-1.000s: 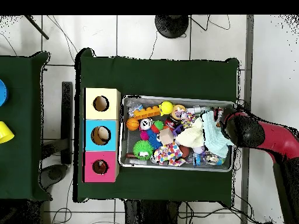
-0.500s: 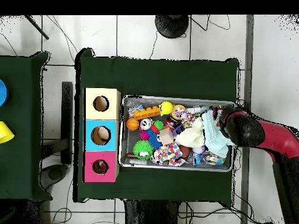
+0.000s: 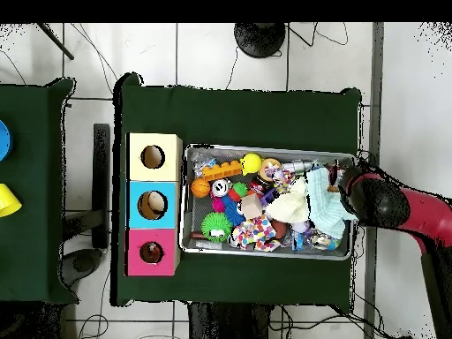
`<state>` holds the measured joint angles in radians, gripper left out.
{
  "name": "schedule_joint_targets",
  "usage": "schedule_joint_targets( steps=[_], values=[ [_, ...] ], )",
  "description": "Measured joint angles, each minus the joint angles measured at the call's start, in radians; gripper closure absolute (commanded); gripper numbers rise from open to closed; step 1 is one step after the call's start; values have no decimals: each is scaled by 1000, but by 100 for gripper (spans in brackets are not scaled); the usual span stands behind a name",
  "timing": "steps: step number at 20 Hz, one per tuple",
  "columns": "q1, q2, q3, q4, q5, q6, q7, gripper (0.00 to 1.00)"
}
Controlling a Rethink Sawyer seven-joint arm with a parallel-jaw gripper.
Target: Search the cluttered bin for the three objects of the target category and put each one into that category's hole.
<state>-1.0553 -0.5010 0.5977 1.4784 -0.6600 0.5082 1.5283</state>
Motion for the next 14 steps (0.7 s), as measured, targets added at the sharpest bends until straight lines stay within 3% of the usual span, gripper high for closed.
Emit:
schedule_joint_targets(
  steps=[14],
  values=[
    [29, -34, -42, 46, 1, 0, 0, 0]
  ],
)
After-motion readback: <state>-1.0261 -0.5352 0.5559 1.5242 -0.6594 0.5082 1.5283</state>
